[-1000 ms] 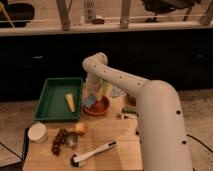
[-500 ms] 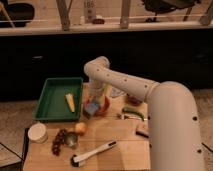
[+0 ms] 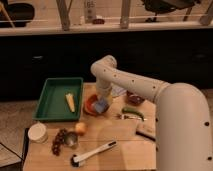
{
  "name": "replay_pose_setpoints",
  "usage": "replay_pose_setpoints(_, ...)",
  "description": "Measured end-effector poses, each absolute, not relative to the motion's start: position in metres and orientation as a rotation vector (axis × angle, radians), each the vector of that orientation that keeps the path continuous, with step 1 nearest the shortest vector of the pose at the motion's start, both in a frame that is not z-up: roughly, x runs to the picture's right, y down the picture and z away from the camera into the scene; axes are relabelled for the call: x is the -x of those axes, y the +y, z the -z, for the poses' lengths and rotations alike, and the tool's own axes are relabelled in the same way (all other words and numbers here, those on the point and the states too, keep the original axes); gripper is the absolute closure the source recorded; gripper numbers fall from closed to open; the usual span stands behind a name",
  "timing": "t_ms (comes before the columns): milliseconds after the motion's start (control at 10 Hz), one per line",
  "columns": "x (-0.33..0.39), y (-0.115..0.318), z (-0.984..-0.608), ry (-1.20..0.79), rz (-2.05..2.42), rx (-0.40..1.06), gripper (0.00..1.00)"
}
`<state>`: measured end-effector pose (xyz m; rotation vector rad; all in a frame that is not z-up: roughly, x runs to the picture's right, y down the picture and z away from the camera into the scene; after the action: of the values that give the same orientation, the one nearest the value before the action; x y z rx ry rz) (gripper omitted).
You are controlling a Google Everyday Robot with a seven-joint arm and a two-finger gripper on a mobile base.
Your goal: Wipe red bowl with sponge
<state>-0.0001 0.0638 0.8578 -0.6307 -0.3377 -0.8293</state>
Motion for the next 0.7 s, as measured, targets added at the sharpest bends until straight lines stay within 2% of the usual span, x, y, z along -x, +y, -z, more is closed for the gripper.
replay_pose_setpoints(400,0.009,0.029,-0.897,-0.312,0.8,0.599,0.95)
replay_pose_setpoints(700,0.03,0.029,-0.902,-0.37,0.825,0.579,0.95)
